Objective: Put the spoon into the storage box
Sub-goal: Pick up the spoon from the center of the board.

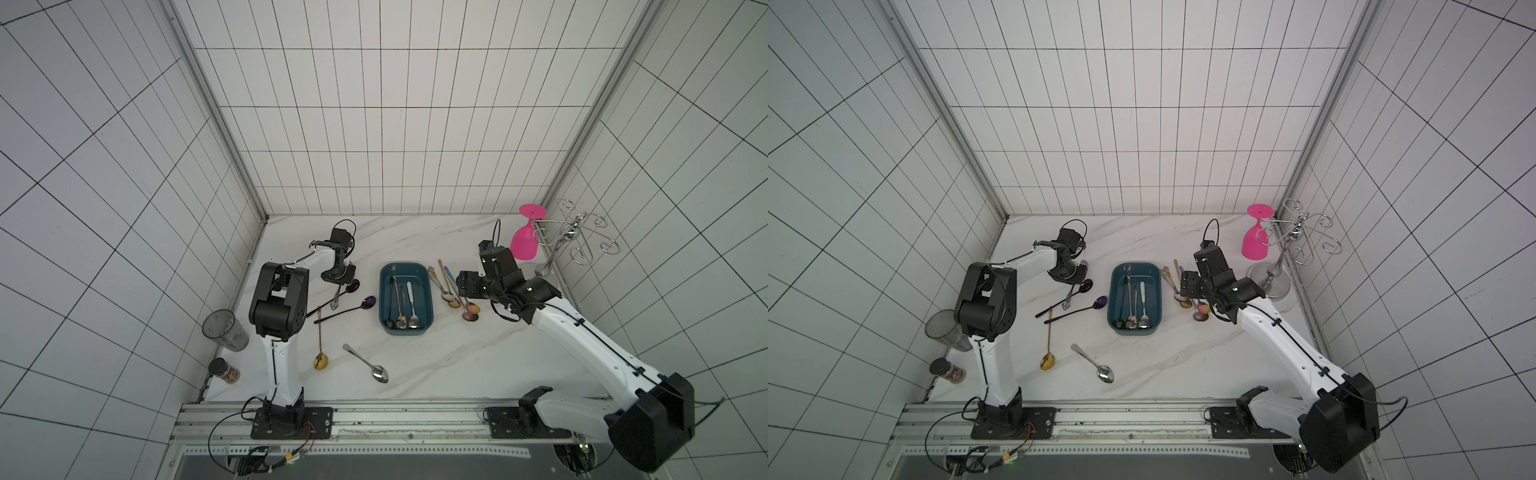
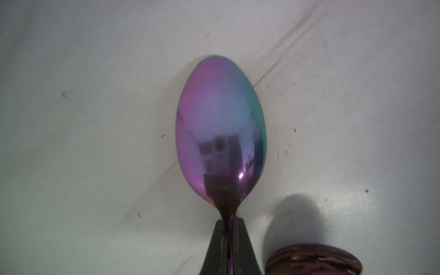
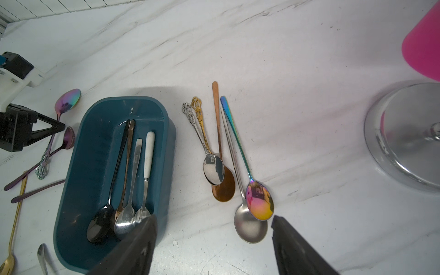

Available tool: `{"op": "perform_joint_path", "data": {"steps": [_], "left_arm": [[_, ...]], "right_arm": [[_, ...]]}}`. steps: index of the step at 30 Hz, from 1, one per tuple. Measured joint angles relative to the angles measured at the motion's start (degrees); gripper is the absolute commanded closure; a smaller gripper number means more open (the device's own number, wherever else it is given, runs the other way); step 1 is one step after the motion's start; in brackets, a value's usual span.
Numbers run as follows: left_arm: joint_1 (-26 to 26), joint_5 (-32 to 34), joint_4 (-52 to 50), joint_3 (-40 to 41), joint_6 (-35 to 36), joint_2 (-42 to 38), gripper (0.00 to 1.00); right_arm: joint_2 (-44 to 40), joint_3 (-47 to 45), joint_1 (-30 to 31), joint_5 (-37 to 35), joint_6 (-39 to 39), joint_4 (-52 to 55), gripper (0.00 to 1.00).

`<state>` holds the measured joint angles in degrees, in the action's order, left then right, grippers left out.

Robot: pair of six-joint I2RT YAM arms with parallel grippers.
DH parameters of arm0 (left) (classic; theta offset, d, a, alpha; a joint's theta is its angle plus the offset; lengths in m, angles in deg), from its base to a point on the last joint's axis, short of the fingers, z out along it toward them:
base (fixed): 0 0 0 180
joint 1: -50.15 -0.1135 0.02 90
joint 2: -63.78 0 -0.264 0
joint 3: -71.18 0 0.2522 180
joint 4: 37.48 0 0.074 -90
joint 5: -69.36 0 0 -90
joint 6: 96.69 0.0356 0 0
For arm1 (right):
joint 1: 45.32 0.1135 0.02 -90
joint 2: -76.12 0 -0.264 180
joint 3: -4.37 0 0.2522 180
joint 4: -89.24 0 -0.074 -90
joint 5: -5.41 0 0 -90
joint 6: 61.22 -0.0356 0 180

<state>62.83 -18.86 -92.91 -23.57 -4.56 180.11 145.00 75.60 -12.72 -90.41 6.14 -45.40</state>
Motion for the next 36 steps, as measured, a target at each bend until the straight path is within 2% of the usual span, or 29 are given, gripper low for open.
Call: {"op": "perform_joint_path", "data": {"steps": [8,15,23,33,36], "left_arm": [[0.6,1.0,-1.7,-0.4,2.3,-1.0,1.0],[4.6,2.3,-0.9,-0.5,11.7,-11.7,1.0],[7.8,-0.5,-0.7,-4.0,32.2,-18.9,1.0],[13.2,-2.1,0.7,0.7,62.2,-21.1,1.0],[14.3,-3.4,-0.9,1.1,73.2,-21.1,1.0]], "right_arm": [[-0.2,-0.2,0.0,0.0,0.0,0.0,0.21],[-1.3,-0.8,0.0,-0.2,0.6,0.0,0.21],[-3.4,-1.1,-1.2,-1.0,1.9,1.1,0.21],[-6.0,-1.4,-2.8,-1.3,3.4,2.5,0.2],[-6.3,-1.6,-3.1,-1.4,3.8,2.8,0.2]]}}
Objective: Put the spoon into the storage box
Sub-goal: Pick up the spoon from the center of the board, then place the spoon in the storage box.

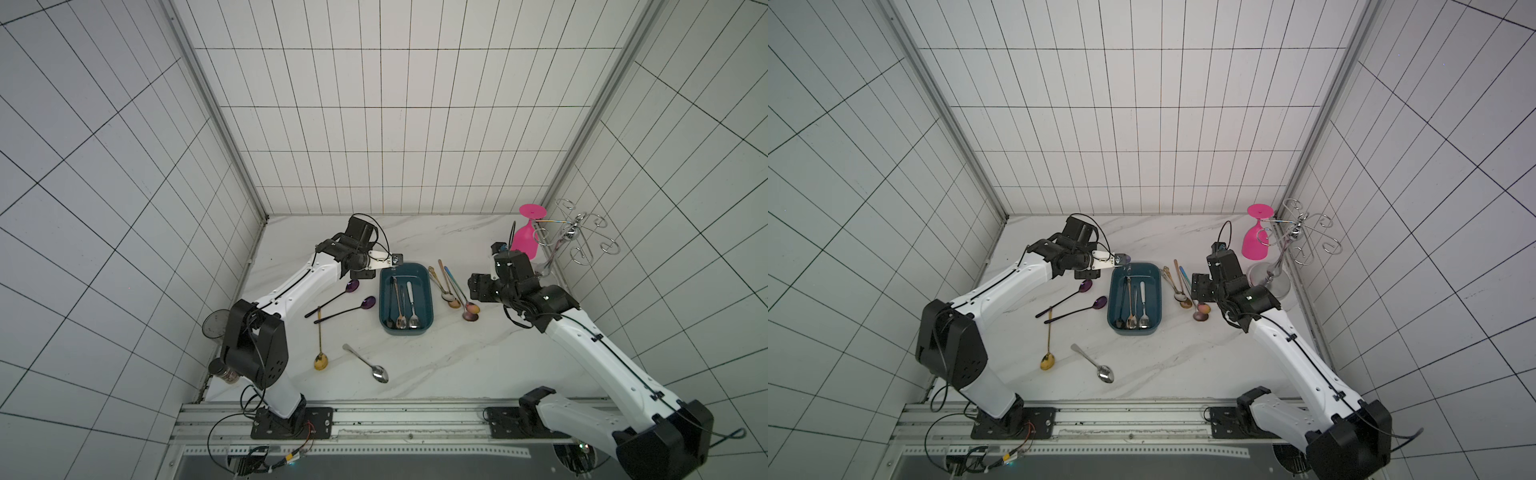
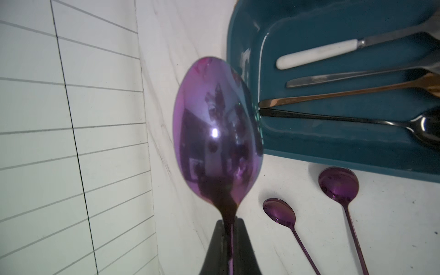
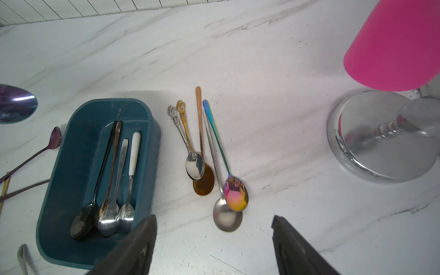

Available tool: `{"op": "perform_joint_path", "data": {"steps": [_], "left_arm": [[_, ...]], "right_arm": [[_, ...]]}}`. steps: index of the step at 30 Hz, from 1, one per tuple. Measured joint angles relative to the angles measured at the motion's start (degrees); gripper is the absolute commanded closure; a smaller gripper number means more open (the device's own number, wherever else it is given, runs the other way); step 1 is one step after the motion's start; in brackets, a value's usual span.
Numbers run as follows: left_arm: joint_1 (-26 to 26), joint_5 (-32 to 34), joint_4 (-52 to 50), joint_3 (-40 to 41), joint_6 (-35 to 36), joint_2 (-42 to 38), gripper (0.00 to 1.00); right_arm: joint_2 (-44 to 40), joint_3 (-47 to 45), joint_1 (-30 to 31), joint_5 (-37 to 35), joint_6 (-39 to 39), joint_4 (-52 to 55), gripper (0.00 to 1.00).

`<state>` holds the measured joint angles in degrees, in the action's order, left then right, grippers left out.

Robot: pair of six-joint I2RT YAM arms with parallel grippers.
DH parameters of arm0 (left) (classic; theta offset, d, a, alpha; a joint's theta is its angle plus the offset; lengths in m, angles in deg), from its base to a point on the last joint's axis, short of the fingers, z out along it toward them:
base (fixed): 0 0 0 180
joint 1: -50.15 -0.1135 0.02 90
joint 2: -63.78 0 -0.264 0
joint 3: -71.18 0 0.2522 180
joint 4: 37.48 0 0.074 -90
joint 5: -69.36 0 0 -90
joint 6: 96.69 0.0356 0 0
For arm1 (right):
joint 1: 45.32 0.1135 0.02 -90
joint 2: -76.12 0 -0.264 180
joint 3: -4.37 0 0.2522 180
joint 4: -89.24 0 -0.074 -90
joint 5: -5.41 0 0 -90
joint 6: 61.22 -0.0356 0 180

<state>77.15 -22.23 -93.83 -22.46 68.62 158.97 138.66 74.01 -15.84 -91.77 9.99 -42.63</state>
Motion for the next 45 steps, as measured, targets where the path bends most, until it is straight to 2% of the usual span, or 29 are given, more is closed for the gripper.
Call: {"op": "perform_joint_path", "data": {"steps": [3,6,11,17,26,28,29,31,39,45], "left_arm": [[1.3,-0.9,-3.4,0.0,10.4,0.0,1.0],[3.4,-0.9,-5.8,-0.2,17.7,0.0,1.0],[7.5,-1.2,-7.4,0.1,25.6,0.1,1.0],[9.4,-1.9,-7.3,1.9,27.8,1.1,1.0],[9.5,-2.4,-3.6,1.9,28.3,5.3,1.0],[9.6,-2.6,-2.2,2.2,28.5,6.2,0.74],[9.6,-3.1,-1.6,2.6,28.6,6.3,0.65],[9.6,-4.3,-0.7,3.2,28.8,6.2,0.57],[9.7,-8.8,1.7,6.4,29.9,4.2,0.45],[9.7,-12.3,3.8,8.6,30.6,-2.6,0.39]], "right_arm": [[0.0,0.0,-0.3,0.0,0.2,0.3,0.2],[0.0,-0.2,-0.4,0.0,0.2,0.3,0.2],[-0.2,-0.8,-0.7,0.1,0.3,0.7,0.2],[-0.6,-1.7,-0.7,0.1,0.3,1.1,0.2],[-2.1,-3.0,-1.0,0.5,-0.1,1.4,0.2],[-2.3,-3.5,-1.0,0.5,-0.1,1.6,0.2],[-2.3,-3.6,-1.0,0.5,-0.1,1.5,0.2],[-2.3,-3.8,-1.0,0.5,-0.1,1.5,0.2],[-2.3,-4.4,-1.1,0.9,-0.1,1.5,0.2],[-0.2,-4.3,-1.5,1.4,-0.1,1.1,0.22]]}}
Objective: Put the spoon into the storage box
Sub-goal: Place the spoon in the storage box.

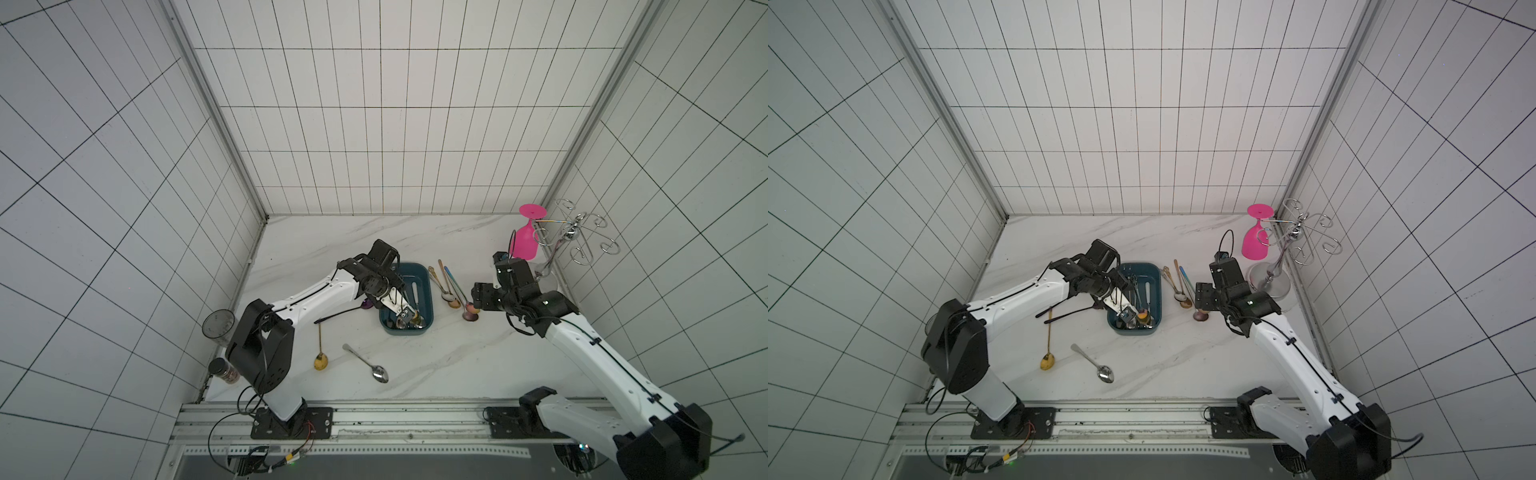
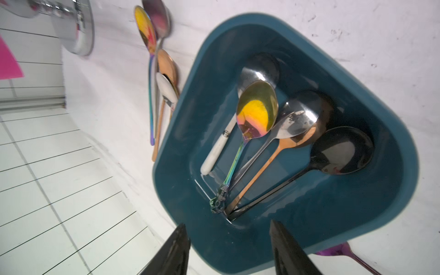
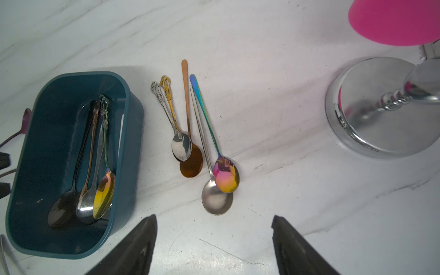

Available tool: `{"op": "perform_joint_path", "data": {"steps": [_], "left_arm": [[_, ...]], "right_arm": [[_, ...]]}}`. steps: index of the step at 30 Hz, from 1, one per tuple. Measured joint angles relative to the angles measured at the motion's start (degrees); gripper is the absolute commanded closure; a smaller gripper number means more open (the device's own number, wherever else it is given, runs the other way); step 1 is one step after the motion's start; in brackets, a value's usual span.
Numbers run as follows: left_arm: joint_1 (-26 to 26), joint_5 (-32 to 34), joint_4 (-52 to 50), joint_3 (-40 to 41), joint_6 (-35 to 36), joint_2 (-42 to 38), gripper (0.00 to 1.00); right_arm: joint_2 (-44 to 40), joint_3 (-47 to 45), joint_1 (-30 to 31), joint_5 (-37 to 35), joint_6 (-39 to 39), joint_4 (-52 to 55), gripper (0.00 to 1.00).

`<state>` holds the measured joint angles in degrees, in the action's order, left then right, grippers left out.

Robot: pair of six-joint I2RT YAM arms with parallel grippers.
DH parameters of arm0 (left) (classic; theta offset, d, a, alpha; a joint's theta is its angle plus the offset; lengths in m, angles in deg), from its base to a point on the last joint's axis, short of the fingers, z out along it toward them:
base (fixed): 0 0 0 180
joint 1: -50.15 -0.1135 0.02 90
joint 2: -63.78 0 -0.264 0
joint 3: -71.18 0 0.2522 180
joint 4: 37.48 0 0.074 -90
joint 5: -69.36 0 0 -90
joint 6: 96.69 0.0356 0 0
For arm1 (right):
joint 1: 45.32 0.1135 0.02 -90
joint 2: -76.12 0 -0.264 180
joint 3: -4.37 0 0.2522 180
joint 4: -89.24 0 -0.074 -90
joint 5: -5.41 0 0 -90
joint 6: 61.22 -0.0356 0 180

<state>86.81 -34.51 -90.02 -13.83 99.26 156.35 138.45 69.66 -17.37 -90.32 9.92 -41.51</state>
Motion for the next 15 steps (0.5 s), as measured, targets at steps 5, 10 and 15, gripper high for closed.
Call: {"op": "perform_joint_path", "data": {"steps": [5,10,15], "left_arm": [[0.0,-2.8,3.7,3.0,0.6,-6.8,0.32],[0.0,-3.1,8.1,7.5,0.6,-12.0,0.25],[0.0,-2.2,11.3,12.0,-1.0,-16.2,0.05]], "right_arm": [[4.0,0.4,-0.6,1.4,0.5,-0.7,0.25],[10.3,3.4,-1.1,2.6,1.8,-0.7,0.29],[16.8,8.1,-1.6,3.8,4.3,-0.2,0.33]]}}
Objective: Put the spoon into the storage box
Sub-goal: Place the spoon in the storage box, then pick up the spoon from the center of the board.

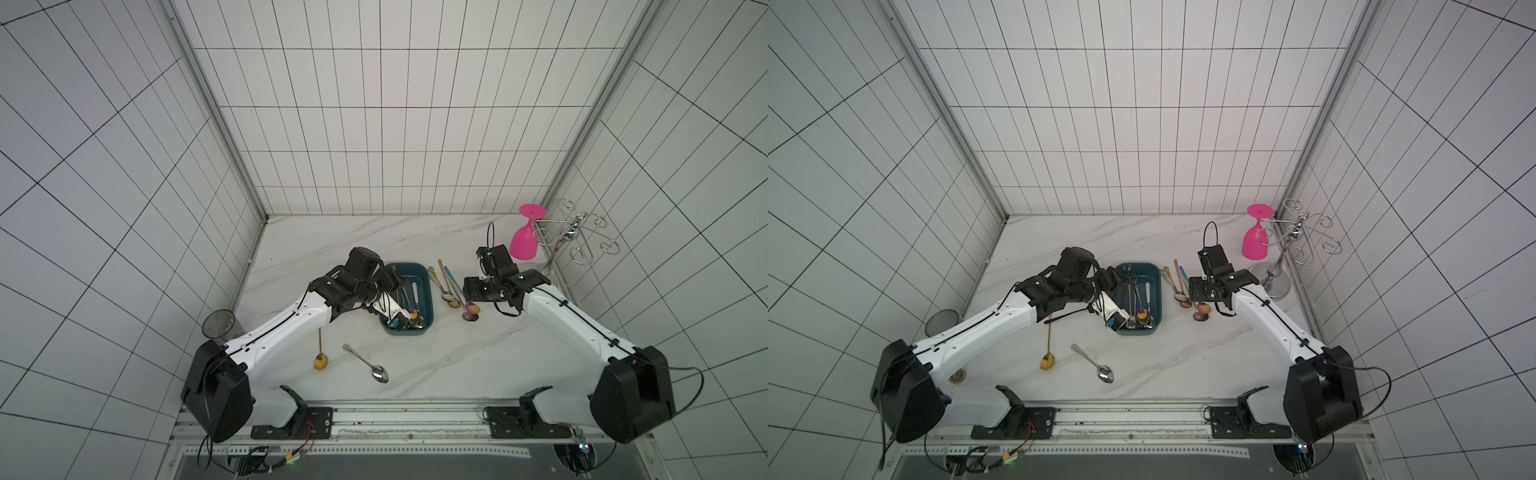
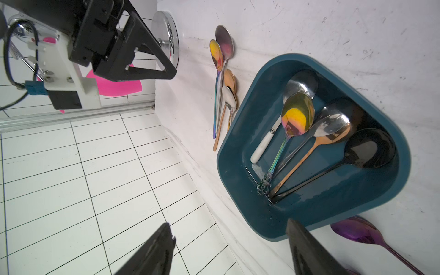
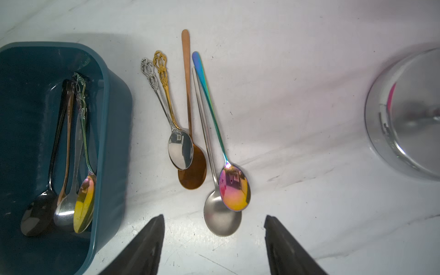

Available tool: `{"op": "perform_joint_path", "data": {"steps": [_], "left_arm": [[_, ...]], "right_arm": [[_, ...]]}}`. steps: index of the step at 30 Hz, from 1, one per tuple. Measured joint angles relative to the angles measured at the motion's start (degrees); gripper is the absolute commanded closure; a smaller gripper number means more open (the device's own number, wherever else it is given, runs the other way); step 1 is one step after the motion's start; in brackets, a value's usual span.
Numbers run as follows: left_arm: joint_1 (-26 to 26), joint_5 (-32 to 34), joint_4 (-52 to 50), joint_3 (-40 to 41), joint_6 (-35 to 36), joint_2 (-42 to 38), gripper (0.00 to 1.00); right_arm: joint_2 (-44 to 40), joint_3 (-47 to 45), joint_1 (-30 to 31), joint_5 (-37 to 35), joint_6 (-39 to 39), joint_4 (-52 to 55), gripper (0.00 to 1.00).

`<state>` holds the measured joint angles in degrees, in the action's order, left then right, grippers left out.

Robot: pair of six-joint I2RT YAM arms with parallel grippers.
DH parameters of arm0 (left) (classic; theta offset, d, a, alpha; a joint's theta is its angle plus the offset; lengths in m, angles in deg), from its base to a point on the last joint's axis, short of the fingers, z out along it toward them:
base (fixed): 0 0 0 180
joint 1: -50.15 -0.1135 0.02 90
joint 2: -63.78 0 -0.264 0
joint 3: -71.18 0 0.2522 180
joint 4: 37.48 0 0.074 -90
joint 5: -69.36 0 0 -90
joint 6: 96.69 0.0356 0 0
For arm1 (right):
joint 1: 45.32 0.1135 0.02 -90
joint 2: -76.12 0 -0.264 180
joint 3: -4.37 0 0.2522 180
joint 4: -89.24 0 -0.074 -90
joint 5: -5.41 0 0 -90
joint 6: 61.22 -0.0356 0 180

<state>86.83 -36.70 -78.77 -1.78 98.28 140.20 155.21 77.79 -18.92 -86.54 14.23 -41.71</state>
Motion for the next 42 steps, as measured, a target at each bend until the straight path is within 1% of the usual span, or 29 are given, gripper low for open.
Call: {"op": "perform_joint_path", "data": {"steps": [1,3,9,13,16,19,21,24,28,32,37,42], "left_arm": [[0.0,0.3,0.5,0.7,-0.5,-0.9,0.03],[0.0,1.3,1.8,2.4,-2.0,-3.0,0.03],[-0.6,3.8,5.4,9.3,-8.6,-10.0,0.03],[-4.3,2.4,5.7,13.9,-14.3,-14.4,0.03],[-7.9,1.2,5.5,15.8,-20.7,-17.2,0.03],[-11.8,-1.1,5.5,16.3,-29.0,-19.9,0.03],[-14.8,-3.3,5.6,16.3,-36.0,-21.7,0.03],[-18.8,-6.0,6.7,16.7,-45.9,-24.1,0.03],[-23.8,-8.1,8.9,18.7,-58.8,-26.7,0.03],[-27.8,-7.8,11.6,19.1,-71.2,-28.0,0.03],[-31.4,-4.6,14.1,19.2,-86.0,-30.0,0.03],[-33.9,-2.6,15.8,20.8,-96.2,-31.5,0.03]], "right_arm": [[1.0,0.7,-0.1,0.1,0.5,0.0,0.34],[3.3,2.3,-0.4,0.3,1.8,0.2,0.37],[9.1,5.4,-1.7,0.2,4.2,0.7,0.39],[14.4,7.6,-2.2,-0.2,5.9,0.8,0.41],[18.9,9.5,-2.4,-0.6,7.4,0.8,0.43],[22.6,11.2,-2.6,-1.1,8.7,1.0,0.45],[24.5,12.2,-2.6,-1.6,9.4,1.2,0.45],[25.9,12.8,-2.9,-1.7,10.1,1.3,0.49],[27.7,13.7,-3.2,-1.7,10.5,1.4,0.53],[29.1,14.3,-3.2,-1.7,10.8,1.5,0.57],[30.4,15.0,-3.2,-1.7,10.8,1.8,0.59],[31.3,15.0,-3.2,-1.7,10.8,1.9,0.62]]}}
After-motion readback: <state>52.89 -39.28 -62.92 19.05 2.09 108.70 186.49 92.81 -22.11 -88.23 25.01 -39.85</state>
